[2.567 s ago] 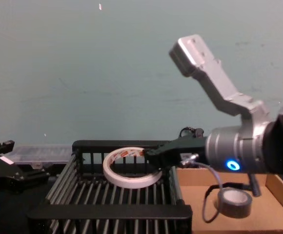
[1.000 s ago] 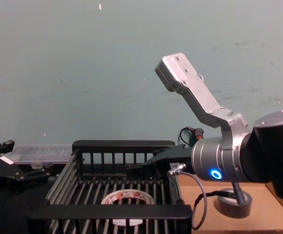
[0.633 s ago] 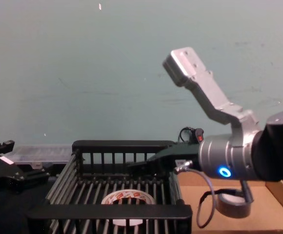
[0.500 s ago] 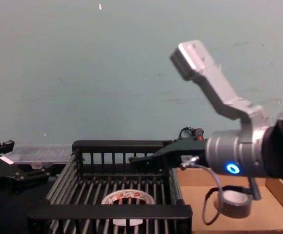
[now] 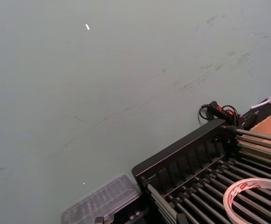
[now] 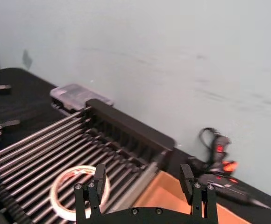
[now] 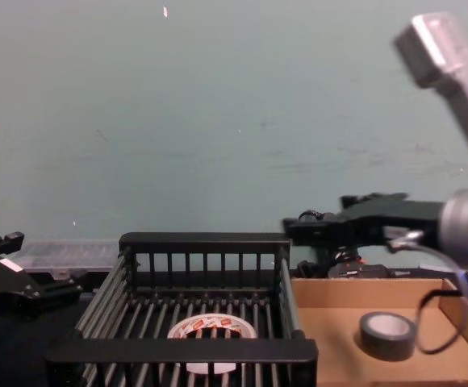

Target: Pick up the white tape and place it into the black box , Pick up the silver tape and place it into the brown box.

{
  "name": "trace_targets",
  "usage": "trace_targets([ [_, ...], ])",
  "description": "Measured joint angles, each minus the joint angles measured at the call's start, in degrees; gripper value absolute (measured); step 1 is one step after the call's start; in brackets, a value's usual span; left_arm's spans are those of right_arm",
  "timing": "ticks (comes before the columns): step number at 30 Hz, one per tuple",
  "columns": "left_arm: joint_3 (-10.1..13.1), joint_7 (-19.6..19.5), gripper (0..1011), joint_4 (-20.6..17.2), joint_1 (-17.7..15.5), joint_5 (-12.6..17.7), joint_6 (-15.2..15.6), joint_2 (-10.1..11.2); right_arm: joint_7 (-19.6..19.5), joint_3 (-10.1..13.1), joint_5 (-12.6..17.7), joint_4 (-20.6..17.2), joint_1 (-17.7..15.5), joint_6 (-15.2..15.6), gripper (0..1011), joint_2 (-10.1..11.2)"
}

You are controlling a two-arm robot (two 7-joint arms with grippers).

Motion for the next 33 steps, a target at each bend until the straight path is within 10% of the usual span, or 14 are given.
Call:
trace_targets([
  [12,0.0,0.0,1001,0.0,0.0,0.0,0.0,0.0,-3.8,6.5,1.4,-4.0,-7.9,-4.7,1002,3.2],
  [33,0.0,0.0,1001,0.0,0.0,0.0,0.0,0.0,-7.2,10.8,-1.0,1.7,-10.5,-7.8,1000,1.5],
])
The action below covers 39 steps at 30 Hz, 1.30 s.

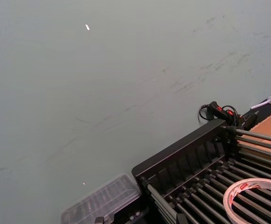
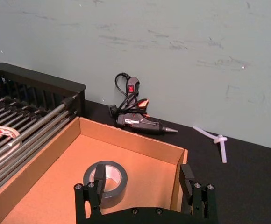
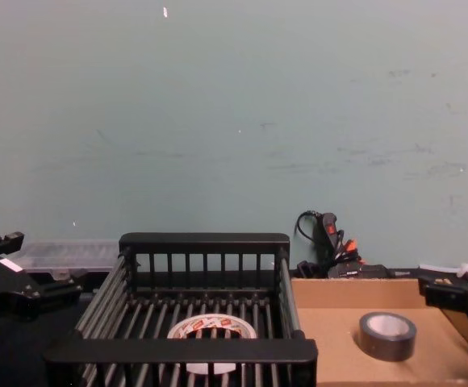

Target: Pick up the white tape and place it into the black box , Pick up the silver tape and place it into the brown box.

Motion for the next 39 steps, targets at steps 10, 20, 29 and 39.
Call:
trace_targets([
  [10,0.0,0.0,1001,0.0,0.0,0.0,0.0,0.0,0.0,0.0,-0.1,0.0,0.1,0.1,1002,0.0],
  [20,0.0,0.0,1001,0.0,0.0,0.0,0.0,0.0,0.0,-0.1,0.0,-0.1,0.1,0.1,1002,0.0],
  [29,0.0,0.0,1001,0.0,0.0,0.0,0.0,0.0,0.1,-0.2,0.0,-0.1,0.1,0.2,1002,0.1],
  [39,0.0,0.0,1001,0.0,0.0,0.0,0.0,0.0,0.1,-0.2,0.1,-0.2,0.1,0.2,1002,0.1],
])
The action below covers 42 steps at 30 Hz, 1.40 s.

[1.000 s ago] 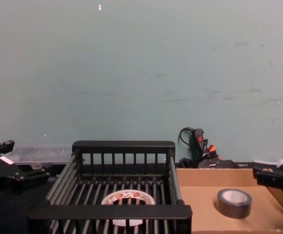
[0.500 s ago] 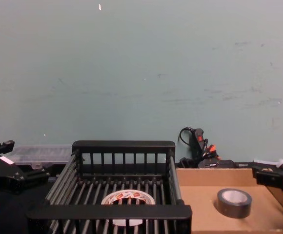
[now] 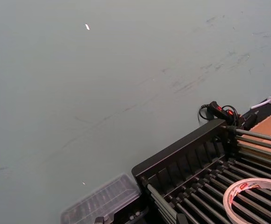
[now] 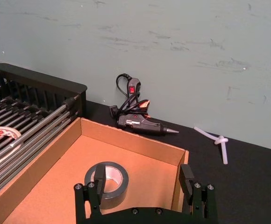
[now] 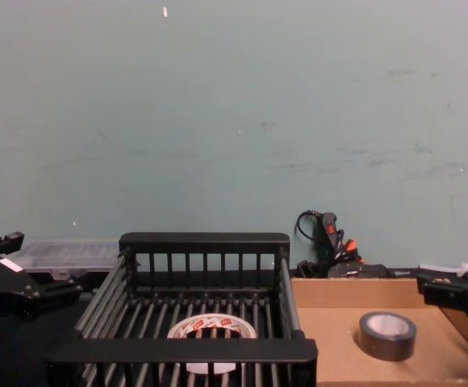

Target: Pick up the white tape and place it into the black box , Pick up the silver tape and place it into the brown box.

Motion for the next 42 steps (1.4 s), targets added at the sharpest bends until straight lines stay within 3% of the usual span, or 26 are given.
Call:
trace_targets([
  [42,0.0,0.0,1001,0.0,0.0,0.0,0.0,0.0,0.0,0.0,0.0,0.0,0.0,0.0,1000,0.0],
])
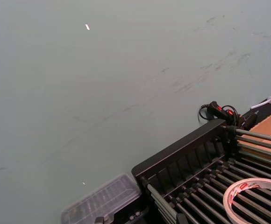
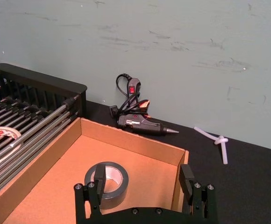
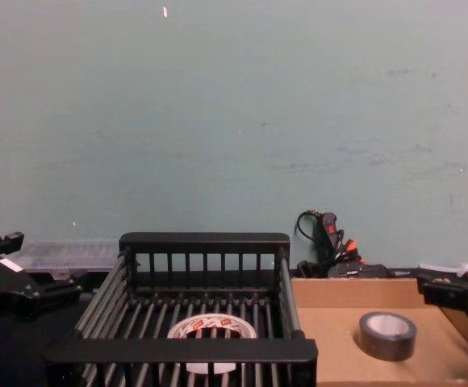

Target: Pick up the white tape and place it into the black box , Pick up the silver tape and place it into the brown box.

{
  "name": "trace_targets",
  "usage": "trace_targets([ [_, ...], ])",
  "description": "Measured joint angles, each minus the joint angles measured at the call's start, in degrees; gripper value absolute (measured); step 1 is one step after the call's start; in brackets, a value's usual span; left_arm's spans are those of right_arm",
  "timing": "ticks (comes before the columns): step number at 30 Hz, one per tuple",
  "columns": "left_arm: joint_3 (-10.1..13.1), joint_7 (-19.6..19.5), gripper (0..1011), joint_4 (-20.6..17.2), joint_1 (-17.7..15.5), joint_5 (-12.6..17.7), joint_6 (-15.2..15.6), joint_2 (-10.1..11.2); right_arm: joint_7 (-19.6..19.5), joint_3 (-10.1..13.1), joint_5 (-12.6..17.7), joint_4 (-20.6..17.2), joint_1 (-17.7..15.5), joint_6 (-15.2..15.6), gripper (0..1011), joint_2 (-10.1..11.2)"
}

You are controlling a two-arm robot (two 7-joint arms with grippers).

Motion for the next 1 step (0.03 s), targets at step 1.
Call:
trace_targets([
  [1,0.0,0.0,1001,0.0,0.0,0.0,0.0,0.0,0.0,0.0,0.0,0.0,0.0,0.0,1002,0.0],
])
